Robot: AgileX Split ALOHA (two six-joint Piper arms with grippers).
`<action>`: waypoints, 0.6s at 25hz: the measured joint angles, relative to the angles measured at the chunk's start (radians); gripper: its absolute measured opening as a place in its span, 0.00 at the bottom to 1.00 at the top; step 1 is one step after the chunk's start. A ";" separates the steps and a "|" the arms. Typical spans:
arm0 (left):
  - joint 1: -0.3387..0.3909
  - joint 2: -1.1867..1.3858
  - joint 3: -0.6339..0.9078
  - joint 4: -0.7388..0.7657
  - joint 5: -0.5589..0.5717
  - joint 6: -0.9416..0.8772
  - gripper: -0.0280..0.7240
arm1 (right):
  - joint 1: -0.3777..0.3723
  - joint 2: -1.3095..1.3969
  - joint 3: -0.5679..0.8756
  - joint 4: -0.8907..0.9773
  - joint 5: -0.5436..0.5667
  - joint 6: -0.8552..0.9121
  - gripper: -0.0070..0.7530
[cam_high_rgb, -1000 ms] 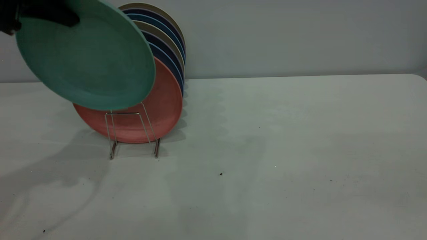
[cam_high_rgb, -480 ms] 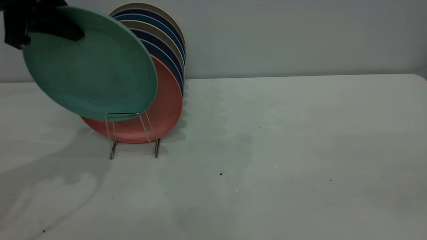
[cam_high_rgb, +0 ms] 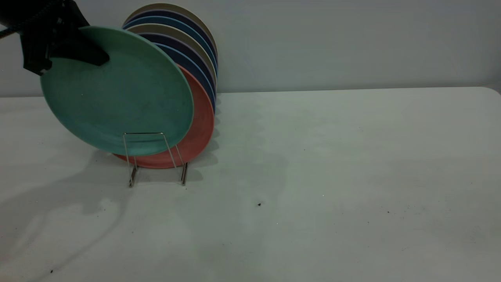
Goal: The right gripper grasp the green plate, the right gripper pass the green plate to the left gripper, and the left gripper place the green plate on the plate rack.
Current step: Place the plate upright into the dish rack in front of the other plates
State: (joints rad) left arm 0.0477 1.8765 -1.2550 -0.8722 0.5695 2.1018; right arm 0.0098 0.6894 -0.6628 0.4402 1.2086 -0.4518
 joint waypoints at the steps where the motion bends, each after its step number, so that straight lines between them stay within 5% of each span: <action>1: 0.000 0.000 0.000 0.000 0.000 0.000 0.22 | 0.000 -0.001 0.000 -0.001 0.000 0.000 0.56; 10: 0.000 0.000 0.000 -0.003 0.014 -0.006 0.61 | 0.000 -0.002 0.000 -0.028 0.000 0.001 0.56; 15: 0.000 -0.021 0.000 -0.001 0.019 -0.093 0.71 | 0.000 -0.002 0.000 -0.074 0.000 0.001 0.56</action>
State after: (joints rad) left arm 0.0477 1.8552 -1.2550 -0.8735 0.5883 2.0089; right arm 0.0098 0.6872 -0.6628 0.3658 1.2086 -0.4505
